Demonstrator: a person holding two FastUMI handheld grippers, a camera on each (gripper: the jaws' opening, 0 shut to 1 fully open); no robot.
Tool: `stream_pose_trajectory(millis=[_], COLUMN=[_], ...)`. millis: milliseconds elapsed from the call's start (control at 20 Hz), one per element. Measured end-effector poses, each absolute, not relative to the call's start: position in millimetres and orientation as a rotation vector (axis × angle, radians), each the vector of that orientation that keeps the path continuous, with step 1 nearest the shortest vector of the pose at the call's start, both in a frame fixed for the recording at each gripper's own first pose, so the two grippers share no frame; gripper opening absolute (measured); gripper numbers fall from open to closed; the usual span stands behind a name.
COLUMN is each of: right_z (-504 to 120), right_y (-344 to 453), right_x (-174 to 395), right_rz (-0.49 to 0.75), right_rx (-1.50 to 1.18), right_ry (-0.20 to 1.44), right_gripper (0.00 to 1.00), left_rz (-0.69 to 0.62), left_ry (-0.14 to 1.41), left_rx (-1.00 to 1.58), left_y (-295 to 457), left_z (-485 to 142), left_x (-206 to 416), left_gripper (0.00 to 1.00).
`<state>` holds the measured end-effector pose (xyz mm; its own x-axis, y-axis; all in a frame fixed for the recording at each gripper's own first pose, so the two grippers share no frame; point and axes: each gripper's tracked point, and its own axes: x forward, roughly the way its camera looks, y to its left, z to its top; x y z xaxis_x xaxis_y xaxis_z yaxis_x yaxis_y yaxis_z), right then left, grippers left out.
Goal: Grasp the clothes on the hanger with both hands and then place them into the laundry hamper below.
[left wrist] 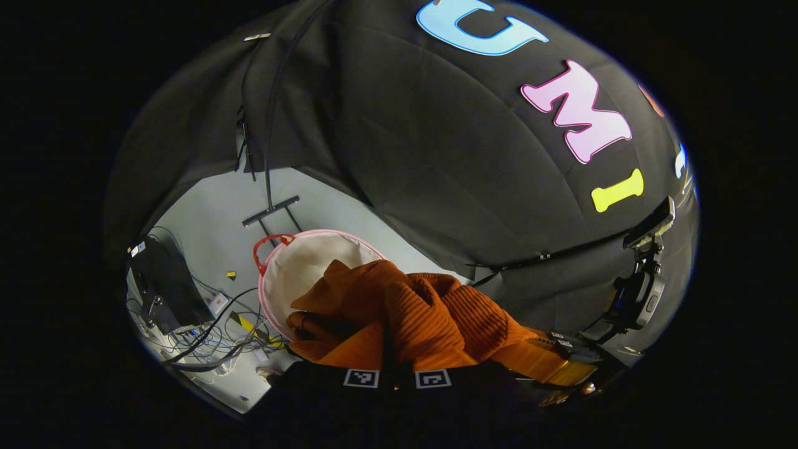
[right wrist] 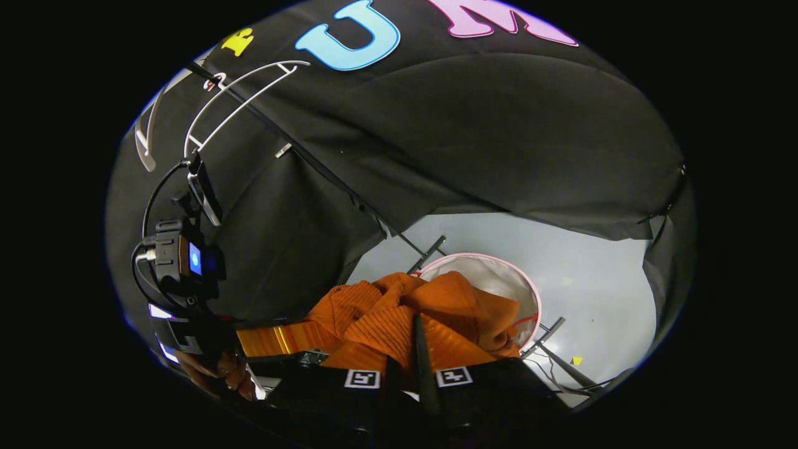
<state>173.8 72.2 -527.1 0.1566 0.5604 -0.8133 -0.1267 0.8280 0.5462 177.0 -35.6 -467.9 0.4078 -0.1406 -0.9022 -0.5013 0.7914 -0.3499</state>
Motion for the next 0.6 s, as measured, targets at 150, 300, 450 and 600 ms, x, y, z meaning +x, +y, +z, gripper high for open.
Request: stream_pose_trajectory(millis=[150, 300, 450, 600], right_z=[-532.7, -534.5, -530.8, -527.6], right_y=[60.6, 47.9, 51.1, 54.0], right_x=[174.7, 179.0, 193.6, 192.4], right_rz=[0.479, 0.456, 0.433, 0.442], right_rx=[0.361, 0.335, 0.384, 0.379], right_ry=[1.33, 1.316, 1.297, 1.291], right_gripper=[0.36, 0.83, 0.99, 0.99], left_rz=[0.266, 0.329, 0.326, 0.336], left_ry=[1.167, 1.17, 1.088, 1.089], left_rx=[-0.633, -0.54, -0.583, -0.573], left_y=[-34.1, -12.1, -11.9, -4.3], left_z=[-471.1, -479.0, -468.5, -469.6], left_x=[175.2, 163.8, 181.0, 176.3], left_gripper=[0.04, 0.5, 0.96, 0.96])
